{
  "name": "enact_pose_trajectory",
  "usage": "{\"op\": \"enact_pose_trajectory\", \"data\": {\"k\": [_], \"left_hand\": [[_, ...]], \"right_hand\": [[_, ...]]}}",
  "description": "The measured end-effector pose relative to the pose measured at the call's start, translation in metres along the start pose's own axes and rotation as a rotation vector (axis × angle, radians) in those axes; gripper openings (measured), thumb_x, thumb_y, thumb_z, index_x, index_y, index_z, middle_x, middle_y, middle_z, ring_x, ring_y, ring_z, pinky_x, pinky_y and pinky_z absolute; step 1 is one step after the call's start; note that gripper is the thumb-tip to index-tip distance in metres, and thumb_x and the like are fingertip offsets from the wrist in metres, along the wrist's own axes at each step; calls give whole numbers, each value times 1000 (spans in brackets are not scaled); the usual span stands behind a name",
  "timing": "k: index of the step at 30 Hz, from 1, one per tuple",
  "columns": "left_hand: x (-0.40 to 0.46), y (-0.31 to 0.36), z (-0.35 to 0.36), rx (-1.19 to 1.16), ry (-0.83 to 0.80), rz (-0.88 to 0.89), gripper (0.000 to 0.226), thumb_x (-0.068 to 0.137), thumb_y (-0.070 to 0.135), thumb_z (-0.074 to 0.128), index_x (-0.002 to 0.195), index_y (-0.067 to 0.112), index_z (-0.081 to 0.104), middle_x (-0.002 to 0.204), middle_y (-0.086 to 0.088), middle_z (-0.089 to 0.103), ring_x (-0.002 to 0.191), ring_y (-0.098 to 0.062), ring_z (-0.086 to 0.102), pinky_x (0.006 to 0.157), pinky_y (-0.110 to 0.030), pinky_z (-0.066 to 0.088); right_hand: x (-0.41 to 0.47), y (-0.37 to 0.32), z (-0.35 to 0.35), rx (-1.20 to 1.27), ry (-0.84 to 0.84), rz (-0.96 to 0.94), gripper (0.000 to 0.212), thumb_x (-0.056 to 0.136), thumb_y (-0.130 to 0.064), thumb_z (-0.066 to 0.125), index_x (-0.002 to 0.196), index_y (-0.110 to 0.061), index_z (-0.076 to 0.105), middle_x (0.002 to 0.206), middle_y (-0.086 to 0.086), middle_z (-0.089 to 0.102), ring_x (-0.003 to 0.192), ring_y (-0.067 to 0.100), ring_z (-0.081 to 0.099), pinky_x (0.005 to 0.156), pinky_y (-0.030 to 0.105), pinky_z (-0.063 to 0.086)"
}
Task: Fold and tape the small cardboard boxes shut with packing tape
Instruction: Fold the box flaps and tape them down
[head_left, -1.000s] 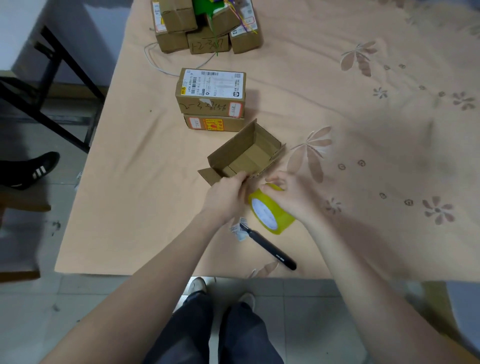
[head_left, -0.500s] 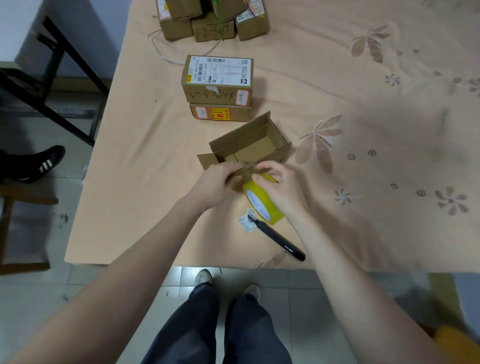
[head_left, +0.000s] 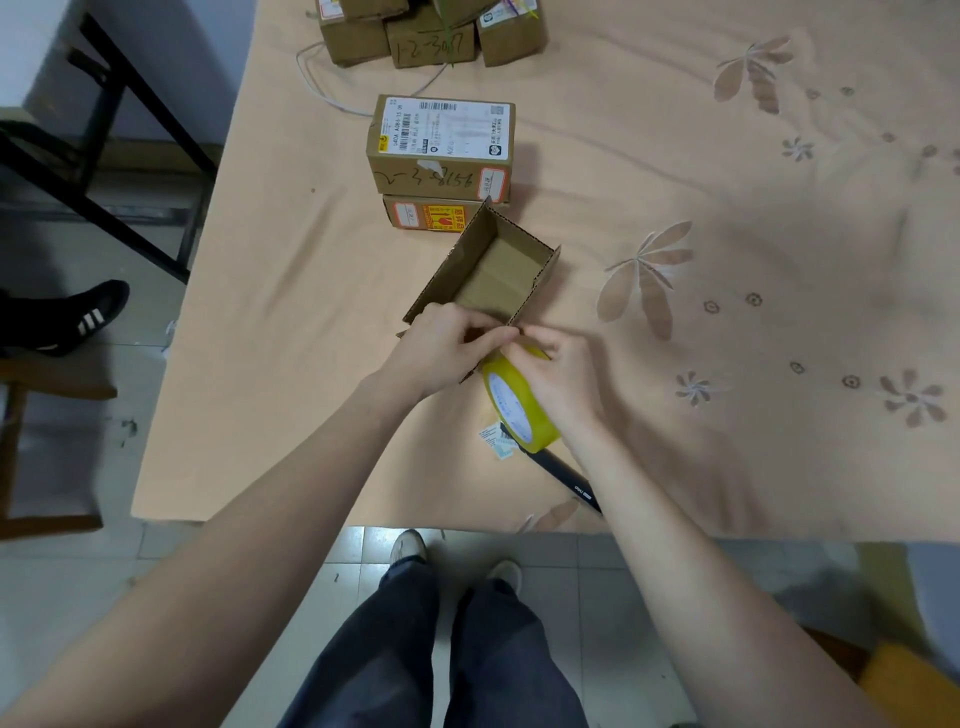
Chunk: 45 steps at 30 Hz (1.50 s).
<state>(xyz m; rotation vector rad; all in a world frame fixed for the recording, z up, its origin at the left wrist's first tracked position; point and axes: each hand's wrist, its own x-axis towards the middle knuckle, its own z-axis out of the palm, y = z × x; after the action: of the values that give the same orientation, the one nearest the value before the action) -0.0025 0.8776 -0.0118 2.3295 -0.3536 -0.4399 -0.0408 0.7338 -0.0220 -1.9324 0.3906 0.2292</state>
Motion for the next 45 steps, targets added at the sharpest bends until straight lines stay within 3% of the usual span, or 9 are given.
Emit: {"op": "enact_pose_trajectory", "data": {"k": [3,6,9,15,23,28,36,43,45], "left_hand": [[4,9,-5,243,-56,28,28,99,34,42,77,20,53,74,-9,58,77,-31,56,67,-39,46],[5,17,-4,309,10,-3,27,100,28,37,88,12,54,94,-14,61,91,-38,58,72,-41,47],[1,22,0,203,82,-56,27,100,28,37,101,7,55,106,-11,59,98,-35,57,78,-44,48],[-2,7,-1,221,178,-140,28,98,32,45,94,12,64,95,-13,67,91,-38,59,70,-37,47],[-4,-11,-4,274,232,27,25,98,24,47,91,7,64,91,-11,69,87,-36,60,64,-35,41],[-8,-14,-6,274,251,72,26,99,25,44,92,7,60,89,-9,67,85,-34,59,62,-33,38],[-9,-24,-20,285,-5,179,33,97,32,47,106,3,59,101,-11,58,87,-32,57,75,-37,44],[2,-22,-18,369,115,134,20,96,27,49,92,9,56,94,-6,57,94,-30,56,70,-31,27],[4,-23,-20,356,109,129,19,96,30,48,88,13,50,90,-2,51,93,-28,55,70,-31,27]], "right_hand": [[4,-3,-1,-15,-14,34,30,82,-30,68,108,-16,72,102,1,73,102,19,66,92,43,50],[6,-9,-3,-50,20,25,26,82,-30,69,103,-15,72,101,-1,72,98,15,65,91,36,50],[1,-12,-4,-81,-18,22,25,87,-37,61,102,-18,69,97,-3,69,94,14,62,80,29,49],[-16,-10,-6,142,-271,253,28,85,-40,60,96,-14,62,82,-5,60,70,5,58,54,14,44],[-36,-4,17,134,-151,73,25,92,-26,61,78,-8,50,76,15,58,76,29,58,79,55,51],[-32,-14,32,73,-98,127,36,91,-30,58,88,5,60,86,28,67,86,49,63,82,57,50],[-31,-19,31,122,-136,206,28,92,-29,58,79,-5,60,72,20,69,55,37,68,59,52,58],[-31,-20,32,156,-119,180,33,91,-36,58,86,-4,60,86,25,67,80,43,66,76,56,54],[-29,-22,29,233,-150,200,26,89,-36,61,85,-10,61,86,21,66,73,38,69,70,53,58]]}}
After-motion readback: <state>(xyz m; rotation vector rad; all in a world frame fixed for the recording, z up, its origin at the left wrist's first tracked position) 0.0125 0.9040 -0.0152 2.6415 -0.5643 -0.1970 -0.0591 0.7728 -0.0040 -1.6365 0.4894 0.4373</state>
